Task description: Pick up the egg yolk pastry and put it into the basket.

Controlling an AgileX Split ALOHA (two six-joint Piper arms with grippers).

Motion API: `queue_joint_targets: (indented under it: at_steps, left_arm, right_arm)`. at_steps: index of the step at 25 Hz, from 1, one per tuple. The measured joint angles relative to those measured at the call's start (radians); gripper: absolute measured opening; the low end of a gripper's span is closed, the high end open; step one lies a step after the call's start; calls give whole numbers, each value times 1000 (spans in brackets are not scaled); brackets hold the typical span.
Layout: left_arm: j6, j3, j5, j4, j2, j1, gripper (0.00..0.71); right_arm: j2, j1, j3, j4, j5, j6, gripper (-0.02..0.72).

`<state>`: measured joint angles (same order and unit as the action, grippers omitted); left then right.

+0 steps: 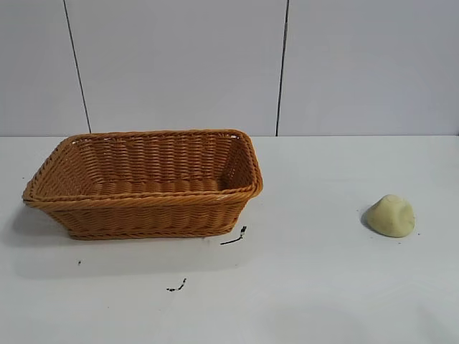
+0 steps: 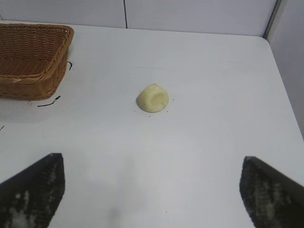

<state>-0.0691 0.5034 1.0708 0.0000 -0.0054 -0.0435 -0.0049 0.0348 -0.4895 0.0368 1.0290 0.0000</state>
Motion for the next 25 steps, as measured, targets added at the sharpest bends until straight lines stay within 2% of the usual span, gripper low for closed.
queue_joint_targets:
  at_steps: [13,21,25]
  left_arm:
    - [0,0,0,0,0,0,696]
    - [0,0,0,0,0,0,696]
    - [0,0,0,0,0,0,696]
  right_arm:
    - [38,0,-11,-17,-3,0,693]
    - [476,0,-121,-27,-36,0,693]
    - [756,0,-194,-27,-84,0,693]
